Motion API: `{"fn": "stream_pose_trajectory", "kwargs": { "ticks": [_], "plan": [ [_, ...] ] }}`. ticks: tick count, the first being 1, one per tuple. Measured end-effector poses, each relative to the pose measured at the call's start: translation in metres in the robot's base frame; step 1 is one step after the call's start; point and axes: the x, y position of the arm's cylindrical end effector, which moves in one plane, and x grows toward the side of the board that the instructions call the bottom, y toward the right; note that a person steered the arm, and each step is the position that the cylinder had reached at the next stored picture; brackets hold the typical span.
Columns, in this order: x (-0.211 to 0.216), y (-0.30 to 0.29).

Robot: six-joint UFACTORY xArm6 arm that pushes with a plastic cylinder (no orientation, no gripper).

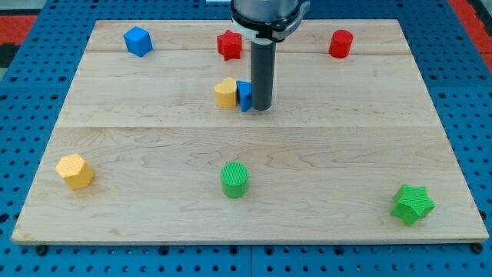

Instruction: Push the red circle below to the red star

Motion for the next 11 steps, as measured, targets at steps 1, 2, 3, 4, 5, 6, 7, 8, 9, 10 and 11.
{"fn": "stream_pose_trajectory", "kwargs": {
  "ticks": [1, 2, 3, 4, 5, 6, 7, 8, 9, 10, 11],
  "plan": [
    [-0.001, 0.006],
    [-0.007, 0.107],
    [-0.047, 0.173],
    [-0.095, 0.192],
    [-0.139, 0.193],
    [-0.16, 0.183],
    [-0.154, 0.111],
    [-0.13, 0.052],
    [-0.118, 0.059],
    [-0.116, 0.106],
    [-0.101, 0.115]
  ]
}}
